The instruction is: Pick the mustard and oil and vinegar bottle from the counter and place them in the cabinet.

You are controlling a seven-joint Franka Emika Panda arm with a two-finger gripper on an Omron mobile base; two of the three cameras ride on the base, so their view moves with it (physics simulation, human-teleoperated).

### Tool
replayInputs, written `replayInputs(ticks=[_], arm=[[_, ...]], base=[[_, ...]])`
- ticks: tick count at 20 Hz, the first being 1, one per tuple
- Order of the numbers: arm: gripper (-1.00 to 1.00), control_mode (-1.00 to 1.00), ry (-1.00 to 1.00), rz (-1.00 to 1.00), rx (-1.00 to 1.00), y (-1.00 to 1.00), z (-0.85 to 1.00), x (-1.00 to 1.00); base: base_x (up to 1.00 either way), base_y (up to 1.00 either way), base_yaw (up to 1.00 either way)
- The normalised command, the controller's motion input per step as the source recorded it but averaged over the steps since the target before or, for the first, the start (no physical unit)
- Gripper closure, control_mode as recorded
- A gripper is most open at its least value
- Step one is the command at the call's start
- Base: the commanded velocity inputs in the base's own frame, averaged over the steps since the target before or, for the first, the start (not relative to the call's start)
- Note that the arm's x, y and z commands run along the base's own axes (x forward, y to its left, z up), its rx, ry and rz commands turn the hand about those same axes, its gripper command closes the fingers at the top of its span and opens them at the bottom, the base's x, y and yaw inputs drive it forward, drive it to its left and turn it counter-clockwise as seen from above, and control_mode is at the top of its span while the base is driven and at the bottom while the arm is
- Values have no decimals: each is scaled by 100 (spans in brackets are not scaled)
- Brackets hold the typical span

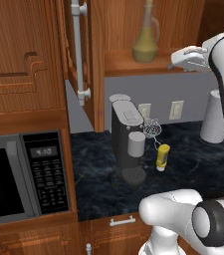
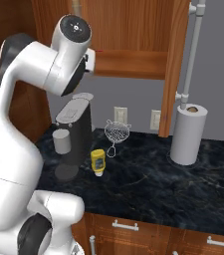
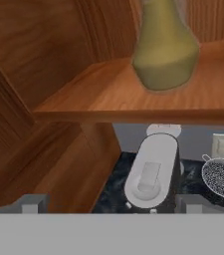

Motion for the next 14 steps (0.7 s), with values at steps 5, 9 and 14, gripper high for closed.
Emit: replayInputs(ticks=[5,9,14], arm=[[-100,-100,0,19,-16,0,-62,-45],[-100,-100,2,17,-17,0,-60,-27],[-100,-100,3,12,-15,0,-53,-18]], base=[[0,0,0],[0,0,0],[0,0,0]])
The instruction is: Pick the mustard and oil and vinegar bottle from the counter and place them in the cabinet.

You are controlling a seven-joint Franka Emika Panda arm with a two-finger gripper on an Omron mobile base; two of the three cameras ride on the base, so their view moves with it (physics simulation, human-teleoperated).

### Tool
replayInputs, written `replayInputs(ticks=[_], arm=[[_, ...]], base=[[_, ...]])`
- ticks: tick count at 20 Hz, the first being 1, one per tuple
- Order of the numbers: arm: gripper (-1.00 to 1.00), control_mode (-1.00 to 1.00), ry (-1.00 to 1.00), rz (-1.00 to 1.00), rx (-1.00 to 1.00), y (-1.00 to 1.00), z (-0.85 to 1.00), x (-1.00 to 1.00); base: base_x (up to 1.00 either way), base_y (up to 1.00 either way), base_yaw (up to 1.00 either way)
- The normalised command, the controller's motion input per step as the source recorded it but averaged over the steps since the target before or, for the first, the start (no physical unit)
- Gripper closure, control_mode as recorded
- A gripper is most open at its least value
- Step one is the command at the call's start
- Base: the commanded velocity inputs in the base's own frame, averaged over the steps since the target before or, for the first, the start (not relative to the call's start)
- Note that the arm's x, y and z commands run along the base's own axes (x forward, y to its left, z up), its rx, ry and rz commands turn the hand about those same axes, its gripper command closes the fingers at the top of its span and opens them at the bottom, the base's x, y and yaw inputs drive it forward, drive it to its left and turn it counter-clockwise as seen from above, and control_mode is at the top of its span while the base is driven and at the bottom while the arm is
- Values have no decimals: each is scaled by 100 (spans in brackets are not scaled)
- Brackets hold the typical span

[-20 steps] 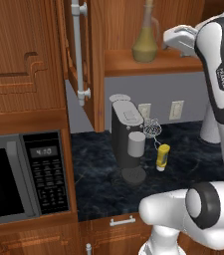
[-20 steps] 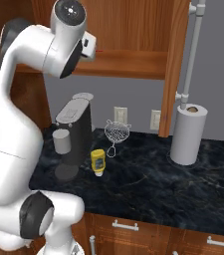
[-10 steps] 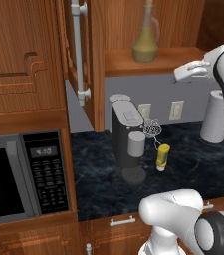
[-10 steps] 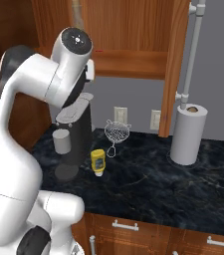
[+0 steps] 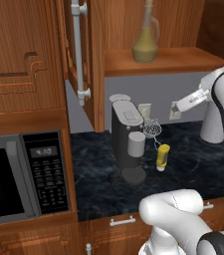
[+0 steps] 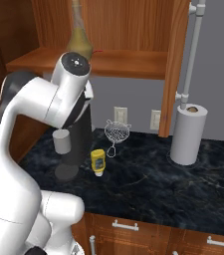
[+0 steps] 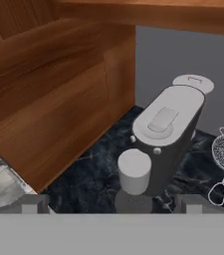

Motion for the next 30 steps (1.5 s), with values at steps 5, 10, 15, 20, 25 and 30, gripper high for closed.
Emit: replayInputs(ticks=[5,10,15,20,25,30], arm=[[-100,-100,2,5,-12,0,-42,-11],[-100,-100,3,0,-10,0,-33,0],[-100,-100,7,-3,-5,0,-36,0],[-100,-100,6,-8,-1,0,-30,-4],[-100,-100,2,-11,-1,0,-26,-14],[-100,-100,0,-15,0,0,-26,-11]], base=[[0,0,0],[0,0,0],[0,0,0],[0,0,0],[0,0,0],[0,0,0]])
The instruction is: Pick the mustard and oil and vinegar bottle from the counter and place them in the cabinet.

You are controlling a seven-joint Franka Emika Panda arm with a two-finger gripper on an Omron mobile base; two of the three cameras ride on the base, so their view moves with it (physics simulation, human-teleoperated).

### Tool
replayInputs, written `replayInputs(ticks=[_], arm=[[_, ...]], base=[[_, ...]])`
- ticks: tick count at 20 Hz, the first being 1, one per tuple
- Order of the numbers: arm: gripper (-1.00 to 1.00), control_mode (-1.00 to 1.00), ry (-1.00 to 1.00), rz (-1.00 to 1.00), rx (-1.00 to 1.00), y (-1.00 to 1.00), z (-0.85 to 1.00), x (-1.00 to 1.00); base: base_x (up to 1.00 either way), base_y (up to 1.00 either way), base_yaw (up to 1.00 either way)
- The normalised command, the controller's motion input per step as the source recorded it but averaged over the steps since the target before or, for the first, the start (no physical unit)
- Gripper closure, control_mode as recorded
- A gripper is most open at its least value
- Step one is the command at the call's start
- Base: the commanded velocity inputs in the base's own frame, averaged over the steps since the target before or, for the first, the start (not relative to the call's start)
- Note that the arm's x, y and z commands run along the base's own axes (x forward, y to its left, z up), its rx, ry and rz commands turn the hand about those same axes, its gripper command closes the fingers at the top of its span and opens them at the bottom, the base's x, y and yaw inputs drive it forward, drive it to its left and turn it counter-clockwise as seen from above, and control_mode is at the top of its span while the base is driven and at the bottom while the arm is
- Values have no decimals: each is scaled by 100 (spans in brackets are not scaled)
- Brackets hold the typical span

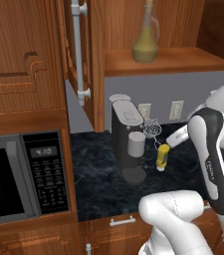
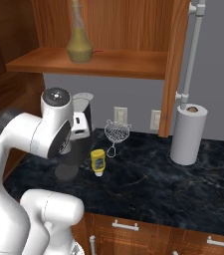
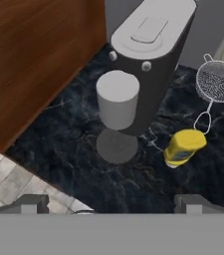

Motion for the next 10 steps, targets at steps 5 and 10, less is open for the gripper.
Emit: replayInputs(ticks=[5,10], arm=[[-100,-100,2,-21,0,0,-25,-1],[-100,-100,1,-22,0,0,-10,-1]], base=[[0,0,0],[0,0,0]])
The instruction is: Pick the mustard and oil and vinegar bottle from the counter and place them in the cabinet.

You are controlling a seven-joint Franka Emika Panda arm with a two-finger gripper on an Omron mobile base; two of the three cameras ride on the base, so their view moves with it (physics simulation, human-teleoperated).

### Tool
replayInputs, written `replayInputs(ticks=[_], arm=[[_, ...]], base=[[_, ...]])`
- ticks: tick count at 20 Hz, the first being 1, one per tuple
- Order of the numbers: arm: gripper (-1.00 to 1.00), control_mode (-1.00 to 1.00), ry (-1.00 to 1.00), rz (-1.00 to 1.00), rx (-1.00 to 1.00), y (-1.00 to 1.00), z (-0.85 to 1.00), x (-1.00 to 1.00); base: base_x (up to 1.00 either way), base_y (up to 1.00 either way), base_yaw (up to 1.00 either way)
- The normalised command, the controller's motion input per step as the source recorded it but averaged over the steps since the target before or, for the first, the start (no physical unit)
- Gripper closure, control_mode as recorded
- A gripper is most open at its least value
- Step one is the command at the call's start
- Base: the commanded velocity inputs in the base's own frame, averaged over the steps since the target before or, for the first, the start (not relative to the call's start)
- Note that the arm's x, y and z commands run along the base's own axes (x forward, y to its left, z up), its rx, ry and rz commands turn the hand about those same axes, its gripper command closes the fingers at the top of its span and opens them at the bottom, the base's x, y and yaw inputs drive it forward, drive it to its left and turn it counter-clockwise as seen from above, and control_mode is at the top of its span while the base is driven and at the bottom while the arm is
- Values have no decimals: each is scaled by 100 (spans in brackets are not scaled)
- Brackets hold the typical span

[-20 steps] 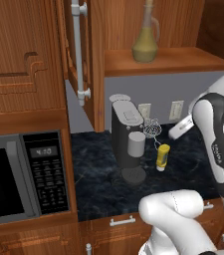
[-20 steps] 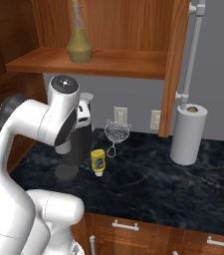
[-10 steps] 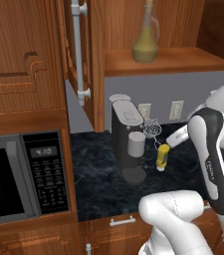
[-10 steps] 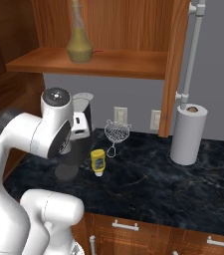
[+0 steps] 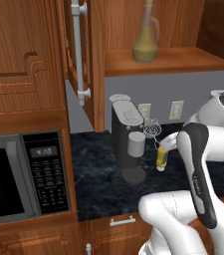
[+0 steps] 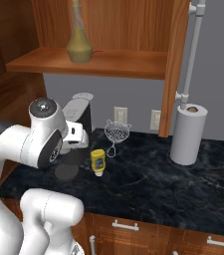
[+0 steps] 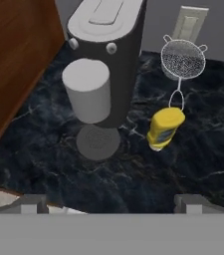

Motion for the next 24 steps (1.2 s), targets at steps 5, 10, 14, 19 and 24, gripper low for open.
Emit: replayInputs(ticks=[5,10,14,19,24], arm=[[-100,-100,3,-21,0,0,-10,0],[-100,-100,5,-19,0,0,-20,0],[-100,-100,8,-18,0,0,-31,0],[-100,-100,7,-17,0,0,-29,1],[-100,-100,4,-15,0,0,-26,12]], base=[[0,0,0],[0,0,0],[0,0,0],[0,0,0],[0,0,0]])
